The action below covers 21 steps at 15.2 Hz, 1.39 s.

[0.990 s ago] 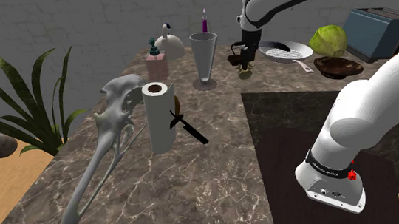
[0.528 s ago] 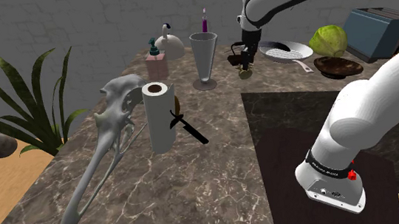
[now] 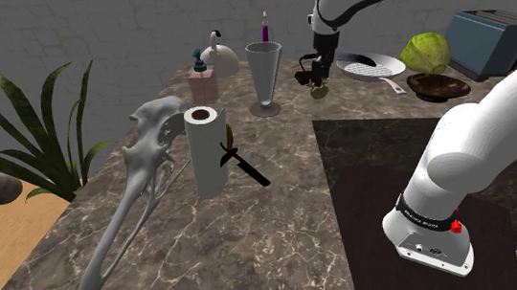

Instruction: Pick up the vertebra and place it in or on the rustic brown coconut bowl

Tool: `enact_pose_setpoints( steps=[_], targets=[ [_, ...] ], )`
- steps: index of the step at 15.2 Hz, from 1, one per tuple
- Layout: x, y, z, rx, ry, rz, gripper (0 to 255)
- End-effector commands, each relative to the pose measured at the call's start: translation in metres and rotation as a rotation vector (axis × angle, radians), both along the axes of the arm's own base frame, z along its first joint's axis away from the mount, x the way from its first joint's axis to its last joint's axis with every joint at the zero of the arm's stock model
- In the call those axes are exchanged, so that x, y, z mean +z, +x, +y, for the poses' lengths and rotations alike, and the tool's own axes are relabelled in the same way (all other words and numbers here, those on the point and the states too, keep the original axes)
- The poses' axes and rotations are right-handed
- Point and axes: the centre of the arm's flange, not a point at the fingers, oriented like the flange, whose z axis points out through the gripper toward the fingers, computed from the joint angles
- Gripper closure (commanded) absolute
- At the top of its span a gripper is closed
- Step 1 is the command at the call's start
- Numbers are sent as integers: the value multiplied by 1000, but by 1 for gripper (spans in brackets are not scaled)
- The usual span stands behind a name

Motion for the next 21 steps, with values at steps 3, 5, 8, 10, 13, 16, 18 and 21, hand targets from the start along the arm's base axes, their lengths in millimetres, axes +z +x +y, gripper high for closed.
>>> enact_pose_setpoints(
  steps=[3,5,8,10,13,16,18,21],
  targets=[
    [21,-1,0,0,0,0,255],
    [31,-1,0,0,0,0,255],
    [47,-1,0,0,0,0,255],
    [58,-1,0,0,0,0,255],
    [74,-1,0,0,0,0,255],
    [89,-1,0,0,0,0,255],
    [100,-1,0,0,0,0,255],
    [105,-23,-15,0,0,0,255]
  ],
)
